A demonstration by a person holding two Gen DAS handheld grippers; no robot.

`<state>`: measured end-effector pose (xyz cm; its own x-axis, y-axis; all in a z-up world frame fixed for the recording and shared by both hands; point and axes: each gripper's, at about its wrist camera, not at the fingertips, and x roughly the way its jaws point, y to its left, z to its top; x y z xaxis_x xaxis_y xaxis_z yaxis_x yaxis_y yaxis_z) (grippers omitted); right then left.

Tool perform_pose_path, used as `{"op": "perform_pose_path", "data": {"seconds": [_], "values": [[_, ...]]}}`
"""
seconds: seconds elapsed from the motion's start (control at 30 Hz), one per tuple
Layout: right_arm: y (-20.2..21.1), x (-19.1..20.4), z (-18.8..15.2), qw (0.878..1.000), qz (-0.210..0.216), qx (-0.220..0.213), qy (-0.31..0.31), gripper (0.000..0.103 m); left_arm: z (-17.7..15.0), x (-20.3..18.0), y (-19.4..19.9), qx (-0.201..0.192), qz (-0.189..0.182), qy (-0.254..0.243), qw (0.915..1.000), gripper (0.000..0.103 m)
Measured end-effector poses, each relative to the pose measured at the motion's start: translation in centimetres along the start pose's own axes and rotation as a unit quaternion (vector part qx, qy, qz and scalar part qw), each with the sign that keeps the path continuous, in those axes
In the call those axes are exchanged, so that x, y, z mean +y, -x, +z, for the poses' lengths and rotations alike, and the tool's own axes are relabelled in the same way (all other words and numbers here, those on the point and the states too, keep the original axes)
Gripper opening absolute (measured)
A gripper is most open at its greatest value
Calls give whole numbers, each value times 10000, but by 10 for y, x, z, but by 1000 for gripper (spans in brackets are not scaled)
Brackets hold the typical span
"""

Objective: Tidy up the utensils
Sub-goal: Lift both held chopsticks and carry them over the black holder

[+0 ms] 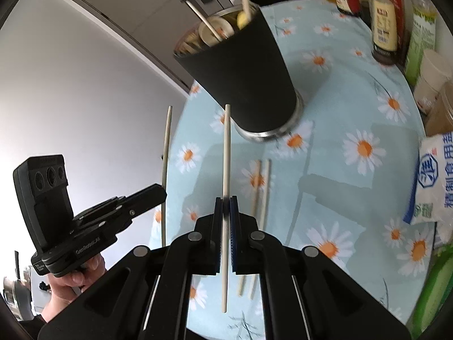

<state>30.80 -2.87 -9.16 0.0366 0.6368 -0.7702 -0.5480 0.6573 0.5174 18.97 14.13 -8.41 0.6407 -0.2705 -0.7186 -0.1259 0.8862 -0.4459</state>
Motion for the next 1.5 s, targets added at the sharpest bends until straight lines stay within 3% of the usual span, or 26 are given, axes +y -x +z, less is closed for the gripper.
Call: {"op": "perform_pose_path", "data": {"seconds": [0.13, 0.3, 0.8, 0.93, 1.3, 1.5], "values": [[9, 12, 5, 9991, 74, -414, 18, 6, 11, 0, 10, -368, -392, -267, 9982, 3], [23, 29, 14, 9962, 70, -845, 186, 6, 28, -1, 19, -701, -589, -409, 9950, 3], [50, 42, 55, 9851, 159, -1623, 547, 6, 80, -15, 38, -1395, -643, -761, 9852, 3], [57, 44, 68, 9803, 124, -1866, 635, 6, 93, -25, 46, -1642, -732, -996, 9787, 3], [93, 40, 106, 9566, 424, -2808, 657, 6, 139, -29, 65, -2439, -955, -988, 9600, 3], [109, 45, 124, 9364, 255, -3393, 864, 6, 157, -32, 67, -2906, -1026, -1032, 9457, 3]]}}
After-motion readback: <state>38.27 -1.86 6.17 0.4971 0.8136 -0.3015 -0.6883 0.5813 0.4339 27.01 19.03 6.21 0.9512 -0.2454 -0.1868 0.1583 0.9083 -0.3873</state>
